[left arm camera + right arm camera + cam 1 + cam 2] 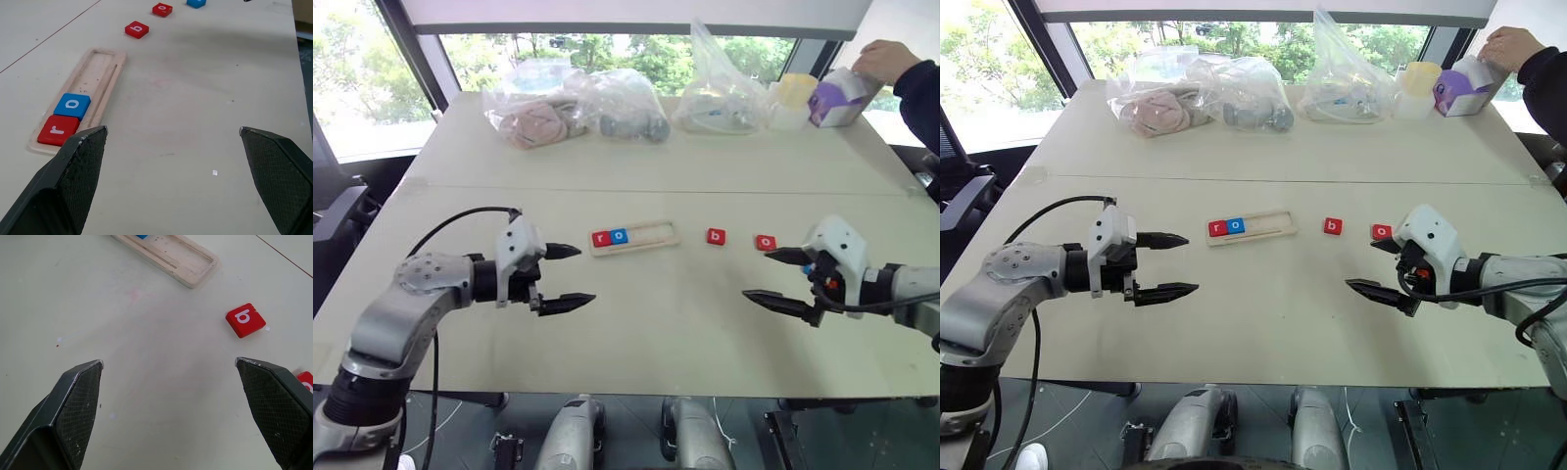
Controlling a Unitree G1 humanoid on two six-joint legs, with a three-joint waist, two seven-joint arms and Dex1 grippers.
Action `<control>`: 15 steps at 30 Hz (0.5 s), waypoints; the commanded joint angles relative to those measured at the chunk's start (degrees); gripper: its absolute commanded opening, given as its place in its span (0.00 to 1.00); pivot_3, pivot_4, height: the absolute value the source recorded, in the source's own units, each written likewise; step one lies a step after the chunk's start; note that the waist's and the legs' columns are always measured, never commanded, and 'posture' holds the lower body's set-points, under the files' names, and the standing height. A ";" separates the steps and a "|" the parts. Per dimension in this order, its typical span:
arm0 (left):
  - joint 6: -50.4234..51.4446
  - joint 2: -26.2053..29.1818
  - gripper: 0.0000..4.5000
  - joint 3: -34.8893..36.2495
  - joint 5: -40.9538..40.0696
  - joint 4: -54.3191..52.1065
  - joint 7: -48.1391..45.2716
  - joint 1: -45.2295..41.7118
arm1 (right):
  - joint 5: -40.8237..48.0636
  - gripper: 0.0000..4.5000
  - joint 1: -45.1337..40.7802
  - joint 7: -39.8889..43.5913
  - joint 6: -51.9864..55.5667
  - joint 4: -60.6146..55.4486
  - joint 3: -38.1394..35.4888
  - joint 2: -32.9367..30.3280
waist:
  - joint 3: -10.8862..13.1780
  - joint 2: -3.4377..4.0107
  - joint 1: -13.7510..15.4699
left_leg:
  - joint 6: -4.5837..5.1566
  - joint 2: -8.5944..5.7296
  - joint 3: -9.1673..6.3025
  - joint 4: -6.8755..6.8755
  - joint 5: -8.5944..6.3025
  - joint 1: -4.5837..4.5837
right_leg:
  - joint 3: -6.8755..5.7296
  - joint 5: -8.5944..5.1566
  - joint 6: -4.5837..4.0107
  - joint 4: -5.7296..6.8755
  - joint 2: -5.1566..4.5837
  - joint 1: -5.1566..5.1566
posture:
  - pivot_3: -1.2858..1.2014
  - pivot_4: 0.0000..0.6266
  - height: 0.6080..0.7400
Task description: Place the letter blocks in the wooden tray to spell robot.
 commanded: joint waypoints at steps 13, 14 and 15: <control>-0.36 1.25 1.00 0.67 -2.12 -0.14 0.77 -2.72 | -0.19 0.99 -0.14 -1.10 -0.30 -2.18 -1.82 -0.44 | 0.00 0.00 0.00 | -0.01 0.00 0.01 0.00 0.00 0.00 | 0.00 0.00 0.00 0.01 0.01 0.00 | 0.52 0.24 1.00; -0.36 1.21 1.00 0.67 -2.15 -0.19 0.82 -2.67 | 0.00 0.99 -0.35 -1.31 -0.16 -2.20 -1.85 -0.31 | 0.00 0.00 0.00 | -0.01 0.00 0.01 0.00 0.00 0.00 | 0.00 0.00 0.00 0.01 0.01 0.00 | 0.52 0.24 1.00; -0.36 1.13 1.00 0.63 -2.19 -0.21 0.89 -2.71 | 0.11 0.99 -0.56 -1.46 -0.09 -2.16 -1.76 -0.26 | 0.00 0.00 0.00 | -0.01 0.00 0.01 0.00 0.00 0.00 | 0.00 0.00 0.00 0.01 0.00 0.00 | 0.52 0.24 1.00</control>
